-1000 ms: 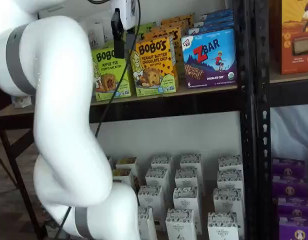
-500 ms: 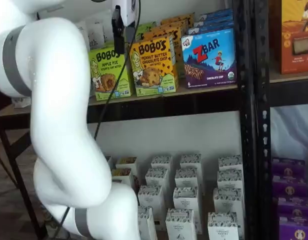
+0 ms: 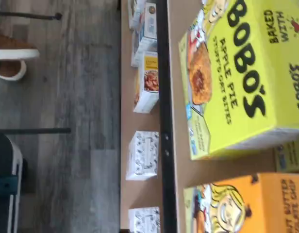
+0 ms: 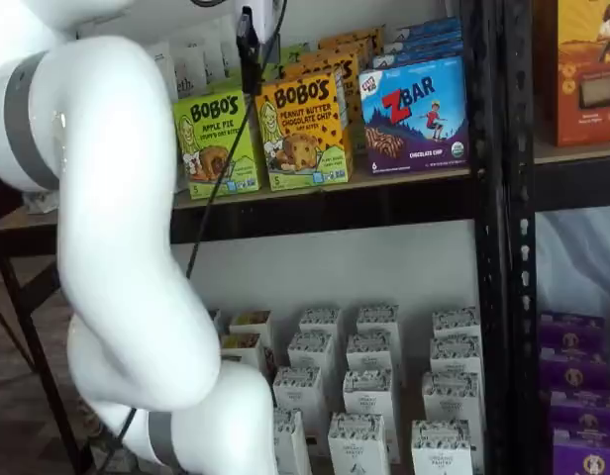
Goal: Pick up the orange box on the top shelf, the fifth box from the left
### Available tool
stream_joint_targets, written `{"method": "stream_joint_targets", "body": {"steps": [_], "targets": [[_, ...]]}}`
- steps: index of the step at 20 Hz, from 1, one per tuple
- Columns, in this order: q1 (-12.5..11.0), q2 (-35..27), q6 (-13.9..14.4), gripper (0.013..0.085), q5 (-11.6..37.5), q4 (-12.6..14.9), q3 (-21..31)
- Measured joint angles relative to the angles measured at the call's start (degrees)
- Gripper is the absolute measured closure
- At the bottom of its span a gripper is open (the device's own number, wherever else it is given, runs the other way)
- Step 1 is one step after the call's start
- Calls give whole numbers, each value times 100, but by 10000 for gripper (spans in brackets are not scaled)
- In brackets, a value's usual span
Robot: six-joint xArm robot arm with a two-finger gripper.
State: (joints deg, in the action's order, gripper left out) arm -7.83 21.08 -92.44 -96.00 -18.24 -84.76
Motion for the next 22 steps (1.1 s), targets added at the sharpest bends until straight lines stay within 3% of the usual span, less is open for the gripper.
{"method": "stream_joint_targets", "body": {"steps": [11,22], "targets": [[-284,-360,-416,130,432,144,-38],[-293,-463,-555,130,905,294,180]]}}
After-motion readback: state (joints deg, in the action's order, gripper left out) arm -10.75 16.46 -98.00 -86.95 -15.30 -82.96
